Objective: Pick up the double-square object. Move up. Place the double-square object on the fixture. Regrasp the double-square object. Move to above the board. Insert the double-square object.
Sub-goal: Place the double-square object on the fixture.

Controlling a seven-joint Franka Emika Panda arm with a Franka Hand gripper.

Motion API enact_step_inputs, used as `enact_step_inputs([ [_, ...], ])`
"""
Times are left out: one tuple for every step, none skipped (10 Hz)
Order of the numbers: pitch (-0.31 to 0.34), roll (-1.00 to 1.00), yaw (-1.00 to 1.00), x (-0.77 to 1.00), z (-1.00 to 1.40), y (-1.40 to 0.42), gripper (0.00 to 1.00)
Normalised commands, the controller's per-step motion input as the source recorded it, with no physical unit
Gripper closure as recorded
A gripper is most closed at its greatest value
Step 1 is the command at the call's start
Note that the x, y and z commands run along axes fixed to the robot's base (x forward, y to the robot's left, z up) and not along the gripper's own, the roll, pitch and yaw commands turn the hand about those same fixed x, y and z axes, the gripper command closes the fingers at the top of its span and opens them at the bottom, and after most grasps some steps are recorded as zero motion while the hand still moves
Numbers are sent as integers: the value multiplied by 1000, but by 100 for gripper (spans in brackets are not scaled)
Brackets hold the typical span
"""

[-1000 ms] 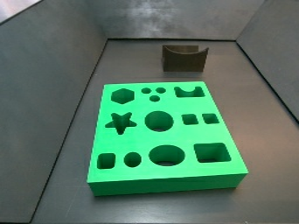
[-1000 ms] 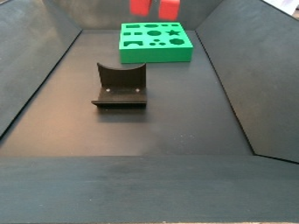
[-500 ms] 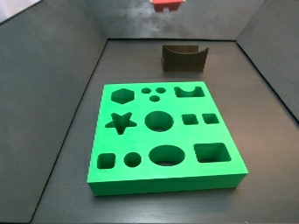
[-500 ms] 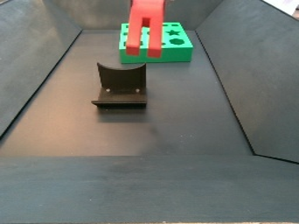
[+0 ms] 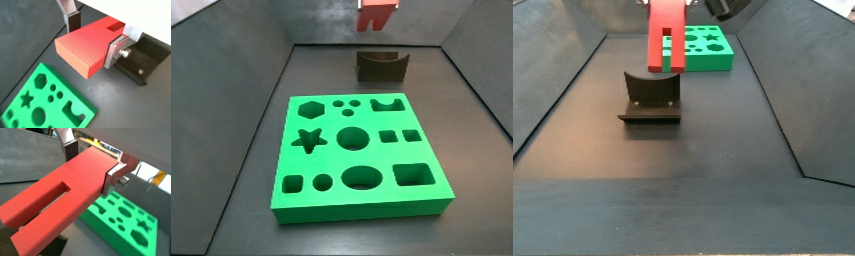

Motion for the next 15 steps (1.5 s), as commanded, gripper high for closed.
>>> enact_step_inputs([
  [245,-1000,-92,455,-30,37,100],
  [260,-1000,-143,385,-25,41,100],
  [214,-779,-187,301,-23,46,100],
  [186,-662,-205,262,-23,47,100],
  [128,-427,-224,187,-19,48,100],
  [104,-321,-225,147,-17,41,100],
  [24,-185,-210,58,-4,37,100],
  [-150,-155,-201,79,-1000,27,100],
  [-174,-142,-166,88,-1000,25,100],
  [-188,-128,-107,103,-1000,26,100],
  [-183,-102,-53,107,-1000,31,100],
  [-170,-87,-7,110,-1000,30,100],
  [-145,-74,41,104,-869,22,100],
  [-117,-61,62,93,-686,17,100],
  [-77,-62,77,77,-455,4,100],
])
